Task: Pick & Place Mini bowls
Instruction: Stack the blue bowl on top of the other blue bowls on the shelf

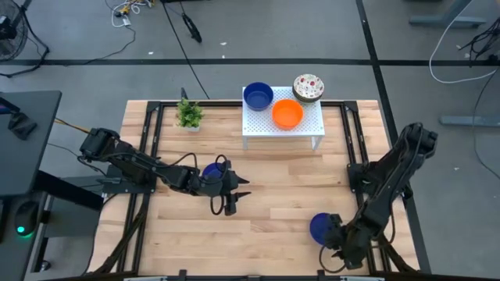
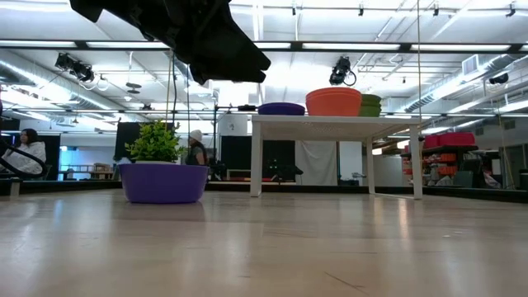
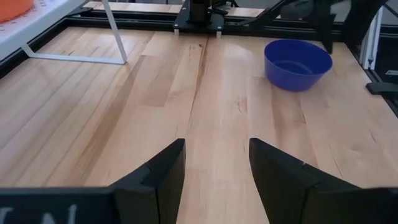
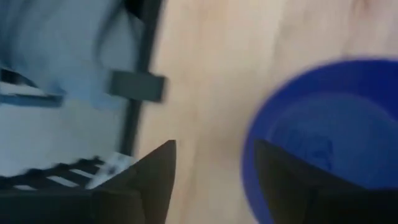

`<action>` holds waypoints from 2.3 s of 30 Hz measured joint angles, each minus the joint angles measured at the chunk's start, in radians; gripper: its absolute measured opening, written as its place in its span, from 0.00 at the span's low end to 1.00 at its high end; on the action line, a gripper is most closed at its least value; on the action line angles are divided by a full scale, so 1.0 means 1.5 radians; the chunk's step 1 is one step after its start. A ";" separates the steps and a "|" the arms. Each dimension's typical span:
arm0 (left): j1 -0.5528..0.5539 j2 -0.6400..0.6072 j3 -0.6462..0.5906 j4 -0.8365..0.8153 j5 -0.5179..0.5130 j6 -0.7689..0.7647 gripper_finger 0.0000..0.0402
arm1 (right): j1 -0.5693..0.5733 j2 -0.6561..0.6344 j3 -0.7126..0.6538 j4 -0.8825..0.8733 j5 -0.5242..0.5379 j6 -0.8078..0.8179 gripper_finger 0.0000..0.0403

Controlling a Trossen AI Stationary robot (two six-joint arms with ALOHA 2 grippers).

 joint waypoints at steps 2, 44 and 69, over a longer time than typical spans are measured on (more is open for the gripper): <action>0.000 0.000 0.000 0.000 -0.005 0.001 0.46 | 0.000 0.021 0.000 -0.024 0.005 0.000 0.55; -0.027 0.249 0.292 -0.117 0.320 0.366 0.73 | -0.288 0.066 0.063 0.108 -0.008 -0.708 0.01; 0.002 0.279 0.291 -0.131 0.423 0.408 0.12 | -0.283 0.066 0.063 0.129 -0.002 -0.719 0.06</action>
